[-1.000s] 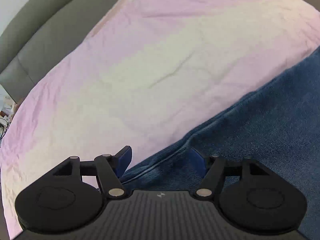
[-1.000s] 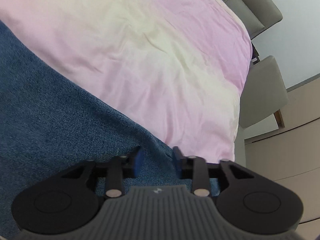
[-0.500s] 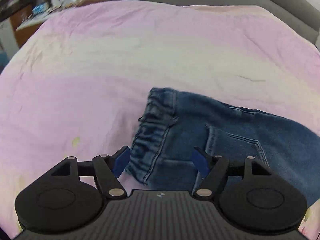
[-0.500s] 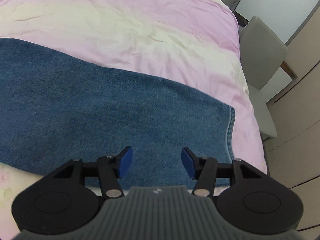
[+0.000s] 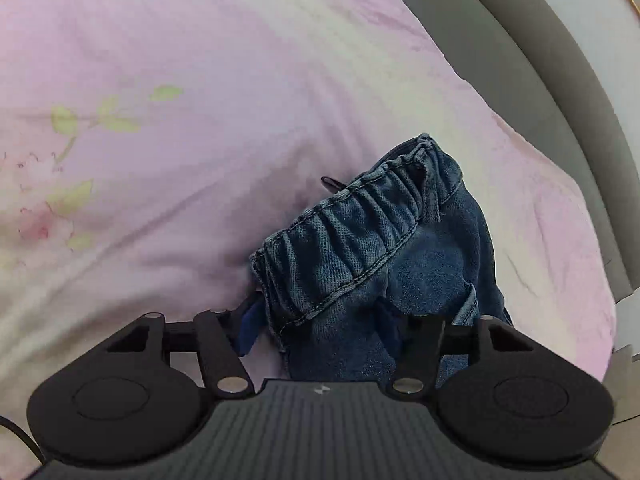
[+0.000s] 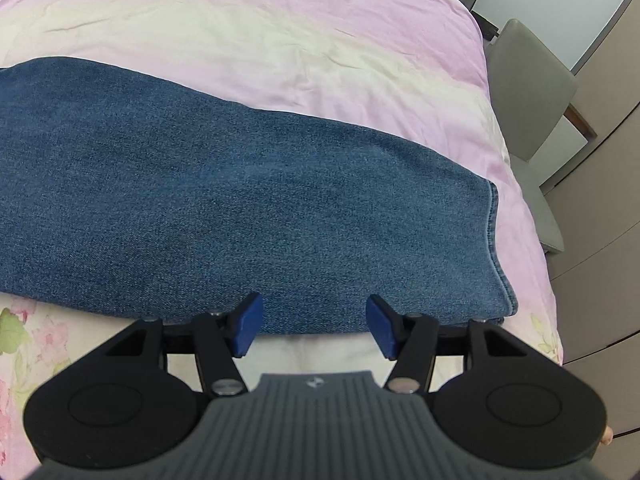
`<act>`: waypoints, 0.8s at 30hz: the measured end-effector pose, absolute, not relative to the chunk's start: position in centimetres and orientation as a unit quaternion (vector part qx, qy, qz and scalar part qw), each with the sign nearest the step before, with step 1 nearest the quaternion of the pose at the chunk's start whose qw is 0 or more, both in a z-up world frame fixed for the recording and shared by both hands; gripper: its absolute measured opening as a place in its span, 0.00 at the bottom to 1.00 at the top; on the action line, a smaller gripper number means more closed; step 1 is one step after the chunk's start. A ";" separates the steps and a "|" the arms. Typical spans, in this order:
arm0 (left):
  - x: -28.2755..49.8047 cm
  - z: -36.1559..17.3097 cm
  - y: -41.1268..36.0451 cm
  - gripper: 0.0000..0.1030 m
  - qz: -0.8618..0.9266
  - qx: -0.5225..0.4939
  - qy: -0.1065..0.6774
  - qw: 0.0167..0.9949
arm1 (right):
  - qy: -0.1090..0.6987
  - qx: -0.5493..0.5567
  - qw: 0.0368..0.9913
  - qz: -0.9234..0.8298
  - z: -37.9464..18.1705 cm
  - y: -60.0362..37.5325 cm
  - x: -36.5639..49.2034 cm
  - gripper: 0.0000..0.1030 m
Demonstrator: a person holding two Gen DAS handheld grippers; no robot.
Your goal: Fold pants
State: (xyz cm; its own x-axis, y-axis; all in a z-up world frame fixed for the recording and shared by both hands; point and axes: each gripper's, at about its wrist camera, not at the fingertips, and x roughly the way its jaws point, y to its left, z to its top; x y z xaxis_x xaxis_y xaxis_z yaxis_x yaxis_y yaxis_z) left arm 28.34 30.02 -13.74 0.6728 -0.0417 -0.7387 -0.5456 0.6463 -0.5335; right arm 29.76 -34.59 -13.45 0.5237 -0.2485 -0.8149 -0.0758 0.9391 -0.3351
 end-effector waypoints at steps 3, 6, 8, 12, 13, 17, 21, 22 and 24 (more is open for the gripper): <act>29.5 -9.4 28.5 0.57 0.145 -0.309 0.361 0.868 | 0.486 -0.175 0.854 -0.059 -13.3 -34.9 30.0 0.52; 30.2 -4.8 27.5 0.55 0.126 -0.260 0.346 0.893 | 0.482 -0.183 0.854 -0.068 -13.1 -35.4 29.8 0.52; 31.0 -4.2 27.4 0.53 0.129 -0.218 0.353 0.901 | 0.482 -0.181 0.854 -0.074 -13.1 -36.2 29.8 0.52; 33.6 -9.8 29.2 0.51 0.176 -0.217 0.430 0.859 | 0.485 -0.150 0.858 -0.082 -12.9 -38.5 29.4 0.52; 33.6 -11.2 29.5 0.51 0.184 -0.227 0.437 0.851 | 0.485 -0.140 0.859 -0.084 -12.8 -39.3 29.3 0.52; 34.3 -11.7 26.7 0.55 0.205 -0.149 0.434 0.865 | 0.483 -0.094 0.864 -0.103 -12.0 -43.5 28.7 0.50; 34.7 -10.2 25.9 0.68 0.198 -0.096 0.455 0.863 | 0.475 -0.028 0.869 -0.134 -11.5 -48.8 28.5 0.49; 34.6 -9.8 25.8 0.70 0.195 -0.083 0.458 0.863 | 0.472 -0.007 0.870 -0.140 -11.5 -50.2 28.4 0.48; 34.6 -8.8 25.1 0.72 0.208 -0.043 0.456 0.864 | 0.467 0.026 0.872 -0.146 -11.8 -52.5 28.8 0.48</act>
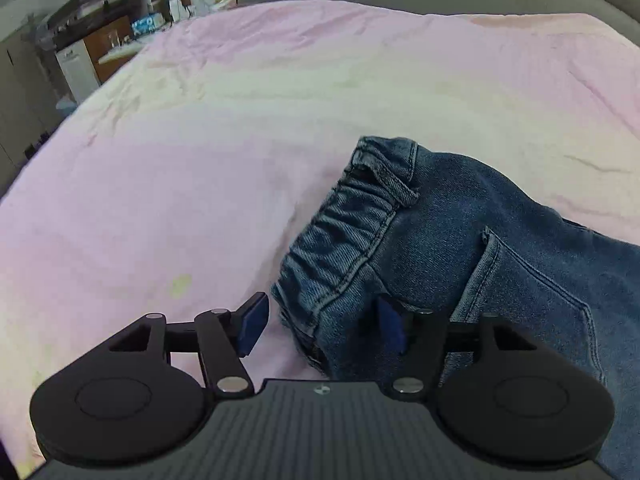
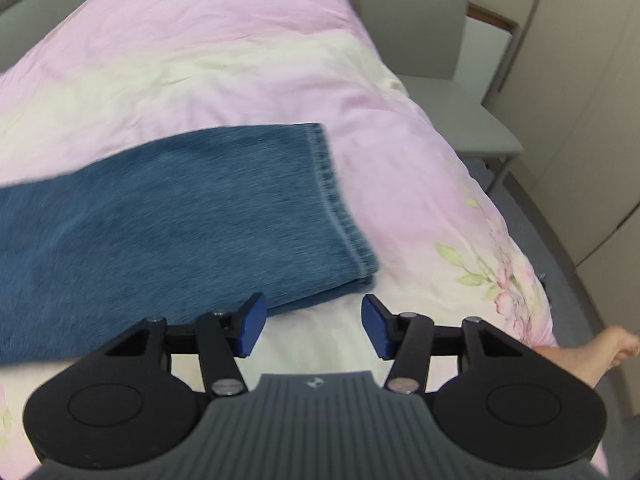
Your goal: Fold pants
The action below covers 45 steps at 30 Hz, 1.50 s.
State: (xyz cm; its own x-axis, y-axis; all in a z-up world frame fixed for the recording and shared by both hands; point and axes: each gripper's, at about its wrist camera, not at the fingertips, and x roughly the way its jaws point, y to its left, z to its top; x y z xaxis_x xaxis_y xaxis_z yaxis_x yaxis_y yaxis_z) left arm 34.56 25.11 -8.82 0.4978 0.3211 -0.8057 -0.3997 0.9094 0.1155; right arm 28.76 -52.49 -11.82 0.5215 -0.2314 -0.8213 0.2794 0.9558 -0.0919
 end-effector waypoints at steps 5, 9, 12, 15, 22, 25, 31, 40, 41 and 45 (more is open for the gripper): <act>34.1 -6.3 22.8 0.72 0.197 -0.019 0.443 0.874 | 0.462 0.102 0.866 -0.161 -13.3 -57.1 30.3 0.48; 34.8 -5.5 19.1 0.72 0.151 -0.019 0.439 0.885 | 0.455 0.217 0.846 -0.172 -15.6 -60.4 30.9 0.33; 35.5 -5.7 15.5 0.72 0.111 -0.009 0.445 0.889 | 0.449 0.270 0.835 -0.166 -16.7 -61.6 30.7 0.30; 36.2 -6.2 12.8 0.71 0.083 -0.015 0.451 0.889 | 0.437 0.298 0.833 -0.165 -17.1 -62.1 29.7 0.30; 36.8 -7.6 10.1 0.71 0.075 0.000 0.470 0.879 | 0.415 0.338 0.827 -0.173 -18.3 -63.2 26.3 0.12; 36.9 -8.0 10.2 0.71 0.083 -0.006 0.478 0.874 | 0.394 0.377 0.824 -0.154 -19.4 -64.0 26.6 0.14; 36.6 -8.1 10.4 0.71 0.091 -0.010 0.485 0.870 | 0.374 0.443 0.800 -0.156 -21.1 -64.2 29.1 0.24; 36.7 -10.1 12.6 0.70 0.113 -0.018 0.508 0.854 | 0.342 0.281 0.879 -0.178 -13.3 -60.7 29.6 0.06; 36.7 -10.4 12.9 0.69 0.114 -0.018 0.510 0.852 | 0.347 0.255 0.882 -0.191 -12.7 -60.3 29.8 0.06; 36.8 -11.5 14.1 0.69 0.116 -0.027 0.515 0.849 | 0.403 0.260 0.843 -0.243 -16.2 -61.7 31.0 0.06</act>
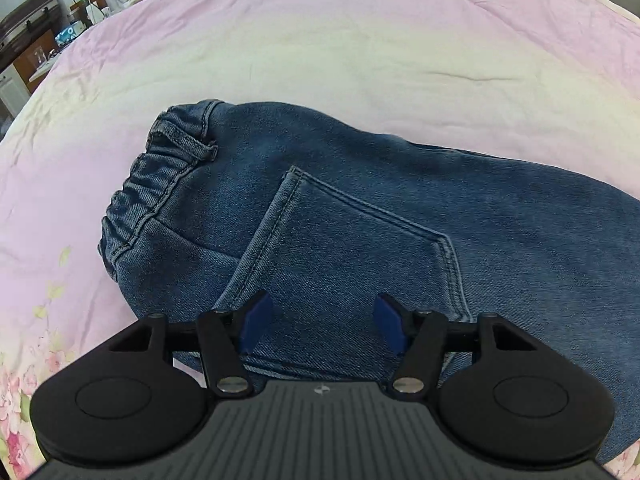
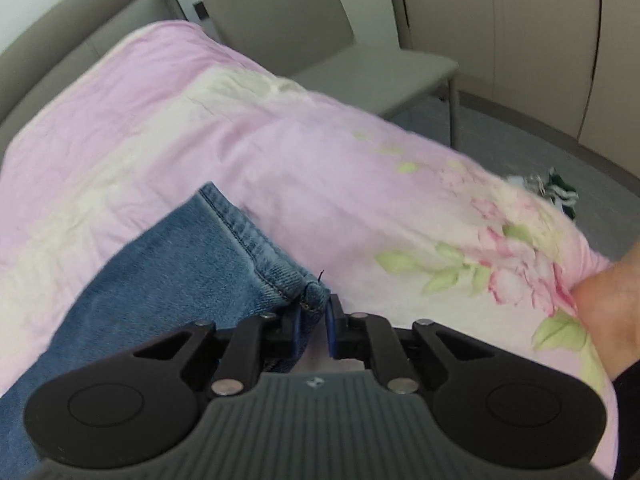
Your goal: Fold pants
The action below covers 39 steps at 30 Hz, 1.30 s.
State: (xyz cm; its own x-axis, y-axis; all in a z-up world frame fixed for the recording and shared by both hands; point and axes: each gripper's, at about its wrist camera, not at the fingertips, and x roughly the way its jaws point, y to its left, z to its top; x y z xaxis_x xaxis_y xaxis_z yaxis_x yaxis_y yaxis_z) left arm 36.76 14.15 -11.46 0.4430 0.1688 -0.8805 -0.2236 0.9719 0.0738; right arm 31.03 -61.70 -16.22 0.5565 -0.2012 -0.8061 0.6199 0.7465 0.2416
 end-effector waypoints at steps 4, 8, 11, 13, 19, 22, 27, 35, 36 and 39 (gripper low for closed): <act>37.0 -11.1 15.1 0.69 0.097 -0.011 0.509 0.855 | 0.433 0.220 0.842 -0.236 -17.3 -61.1 32.2 0.09; 37.4 -9.4 17.0 0.69 0.077 0.005 0.487 0.870 | 0.450 0.093 0.855 -0.241 -14.5 -60.4 32.3 0.26; 38.4 -8.0 19.3 0.73 0.080 0.007 0.465 0.882 | 0.441 0.039 0.869 -0.223 -12.4 -60.7 32.5 0.26; 39.4 -7.2 21.1 0.78 0.099 0.006 0.449 0.888 | 0.432 0.031 0.879 -0.198 -11.3 -60.7 33.1 0.26; 43.8 -8.2 25.6 0.86 0.116 -0.051 0.453 0.882 | 0.416 0.054 0.896 -0.147 -10.8 -59.3 38.1 0.49; 45.2 -9.5 27.1 0.87 0.118 -0.087 0.458 0.877 | 0.409 0.068 0.898 -0.144 -11.5 -58.8 40.6 0.60; 46.5 -11.6 27.8 0.85 0.117 -0.101 0.474 0.867 | 0.415 0.102 0.892 -0.146 -12.9 -59.2 43.2 0.61; 44.8 -10.6 25.7 0.44 0.148 -0.055 0.442 0.883 | 0.418 0.110 0.886 -0.168 -14.5 -58.7 44.6 0.11; 44.1 -10.1 25.1 0.43 0.158 -0.047 0.427 0.889 | 0.407 0.096 0.892 -0.172 -14.2 -58.2 44.2 0.10; 42.7 -8.6 24.2 0.42 0.183 -0.034 0.379 0.907 | 0.367 0.033 0.909 -0.195 -12.8 -56.1 42.6 0.08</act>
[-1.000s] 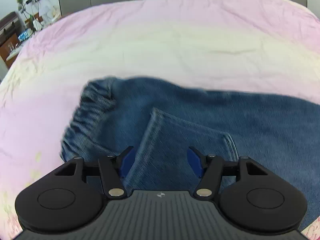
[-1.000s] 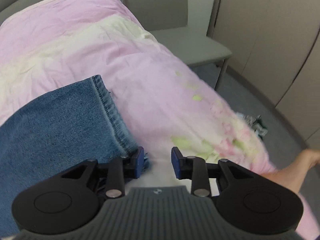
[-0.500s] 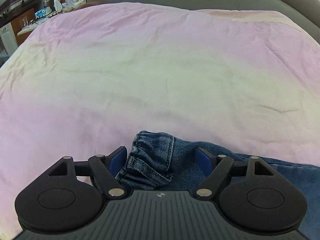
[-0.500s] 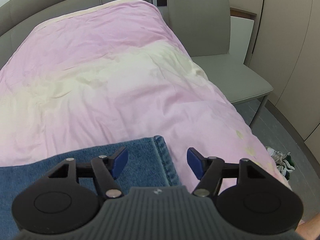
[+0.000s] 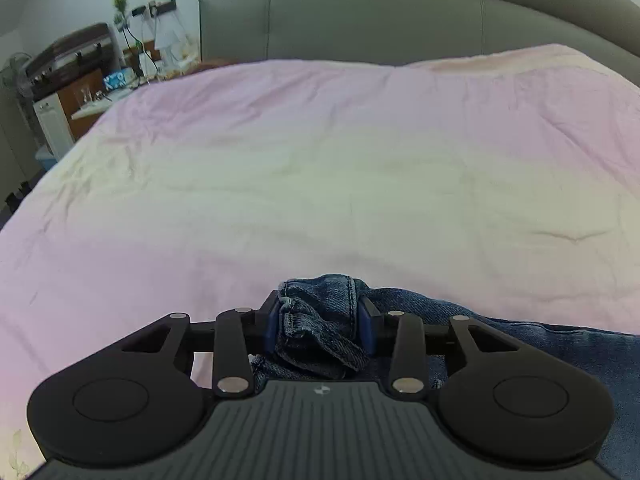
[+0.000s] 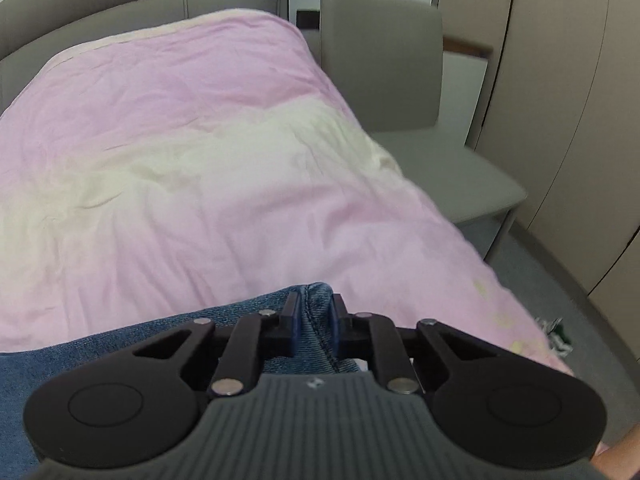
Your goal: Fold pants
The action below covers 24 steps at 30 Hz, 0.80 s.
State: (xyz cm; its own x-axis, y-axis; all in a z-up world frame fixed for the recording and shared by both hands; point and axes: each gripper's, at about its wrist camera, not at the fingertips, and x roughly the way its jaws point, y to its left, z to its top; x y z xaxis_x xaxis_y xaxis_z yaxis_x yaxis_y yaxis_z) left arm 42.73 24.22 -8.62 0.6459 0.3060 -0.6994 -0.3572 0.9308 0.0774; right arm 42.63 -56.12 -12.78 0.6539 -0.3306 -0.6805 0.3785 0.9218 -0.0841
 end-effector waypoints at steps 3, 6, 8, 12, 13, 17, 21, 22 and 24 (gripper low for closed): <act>43.0 -8.2 23.9 0.42 0.194 -0.022 0.369 0.908 | 0.343 0.023 0.915 -0.213 -11.4 -55.7 42.2 0.07; 44.5 -9.1 23.6 0.42 0.205 -0.015 0.377 0.903 | 0.356 0.020 0.906 -0.227 -12.0 -55.8 43.3 0.07; 45.6 -10.2 23.1 0.42 0.202 0.002 0.396 0.896 | 0.381 0.007 0.896 -0.229 -13.2 -55.7 44.3 0.07; 46.3 -11.8 23.3 0.43 0.191 0.016 0.419 0.888 | 0.410 -0.001 0.881 -0.234 -15.5 -55.8 45.7 0.07; 46.2 -12.0 23.6 0.45 0.187 0.010 0.419 0.888 | 0.414 0.000 0.879 -0.236 -15.8 -55.9 45.9 0.08; 45.6 -11.1 23.5 0.76 0.195 0.043 0.420 0.885 | 0.408 0.024 0.877 -0.252 -15.1 -56.8 45.4 0.31; 43.3 -8.5 22.4 0.74 0.181 0.043 0.405 0.895 | 0.401 0.046 0.882 -0.243 -13.2 -57.2 43.0 0.33; 42.4 -7.8 21.9 0.74 0.171 0.038 0.399 0.900 | 0.399 0.052 0.885 -0.236 -12.7 -57.2 42.1 0.33; 40.6 -6.7 20.7 0.74 0.145 0.032 0.399 0.905 | 0.396 0.065 0.888 -0.223 -12.0 -57.2 40.2 0.33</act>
